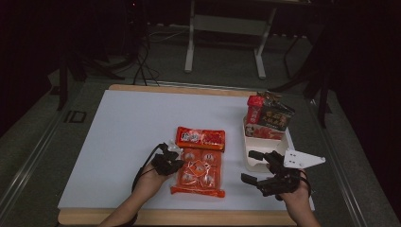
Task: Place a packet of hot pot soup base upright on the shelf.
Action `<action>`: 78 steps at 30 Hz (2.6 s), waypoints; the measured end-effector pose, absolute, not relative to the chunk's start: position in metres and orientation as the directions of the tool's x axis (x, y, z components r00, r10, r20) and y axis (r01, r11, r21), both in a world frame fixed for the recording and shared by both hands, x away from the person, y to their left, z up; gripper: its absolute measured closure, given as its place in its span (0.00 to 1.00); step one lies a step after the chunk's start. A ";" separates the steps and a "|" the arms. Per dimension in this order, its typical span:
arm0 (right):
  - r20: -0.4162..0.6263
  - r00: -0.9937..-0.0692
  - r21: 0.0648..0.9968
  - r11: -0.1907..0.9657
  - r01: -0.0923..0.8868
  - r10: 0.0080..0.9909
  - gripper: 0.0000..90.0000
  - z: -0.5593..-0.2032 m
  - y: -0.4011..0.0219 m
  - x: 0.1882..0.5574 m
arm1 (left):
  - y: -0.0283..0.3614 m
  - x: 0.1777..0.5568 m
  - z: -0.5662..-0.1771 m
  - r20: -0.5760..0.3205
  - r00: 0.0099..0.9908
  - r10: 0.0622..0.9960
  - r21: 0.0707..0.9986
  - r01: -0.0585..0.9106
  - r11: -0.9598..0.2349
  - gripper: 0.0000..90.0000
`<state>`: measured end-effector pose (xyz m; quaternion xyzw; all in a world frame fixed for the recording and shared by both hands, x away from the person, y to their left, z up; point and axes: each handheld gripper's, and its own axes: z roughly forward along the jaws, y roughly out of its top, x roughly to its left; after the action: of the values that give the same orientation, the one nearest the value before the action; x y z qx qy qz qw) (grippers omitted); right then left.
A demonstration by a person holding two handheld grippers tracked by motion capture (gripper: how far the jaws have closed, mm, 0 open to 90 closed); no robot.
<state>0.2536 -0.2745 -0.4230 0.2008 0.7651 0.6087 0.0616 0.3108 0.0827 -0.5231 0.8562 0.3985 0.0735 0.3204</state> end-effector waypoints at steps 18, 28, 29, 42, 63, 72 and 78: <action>0.155 -0.911 0.957 0.172 0.235 0.382 0.19 -0.423 -0.275 0.255 | 0.078 0.291 -0.522 -0.144 0.716 0.683 0.589 0.617 -0.522 1.00; 0.098 -0.908 0.960 0.201 0.194 0.407 0.16 -0.424 -0.279 0.253 | 0.090 0.293 -0.502 -0.173 0.708 0.685 0.675 0.592 -0.441 0.90; 0.095 -0.906 0.960 0.204 0.193 0.412 0.16 -0.424 -0.279 0.252 | 0.092 0.295 -0.498 -0.175 0.701 0.692 0.681 0.593 -0.429 0.89; 0.074 -0.876 0.961 0.201 0.190 0.477 0.13 -0.426 -0.278 0.250 | 0.105 0.313 -0.480 -0.216 0.701 0.680 0.754 0.562 -0.340 0.46; 0.049 -0.869 0.960 0.217 0.177 0.492 0.11 -0.423 -0.275 0.246 | 0.126 0.388 -0.518 -0.250 0.565 0.786 0.733 0.641 -0.228 0.35; 0.047 -0.875 0.957 0.229 0.177 0.482 0.11 -0.425 -0.274 0.246 | 0.123 0.409 -0.539 -0.278 0.557 0.783 0.706 0.671 -0.227 0.42; 0.051 -0.878 0.955 0.234 0.182 0.475 0.11 -0.426 -0.273 0.247 | 0.118 0.413 -0.543 -0.265 0.566 0.781 0.697 0.672 -0.250 0.51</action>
<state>0.2467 -0.2735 -0.4260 0.2120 0.7752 0.5816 0.1261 0.4132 0.1184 -0.5426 0.7878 0.4610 0.0675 0.4028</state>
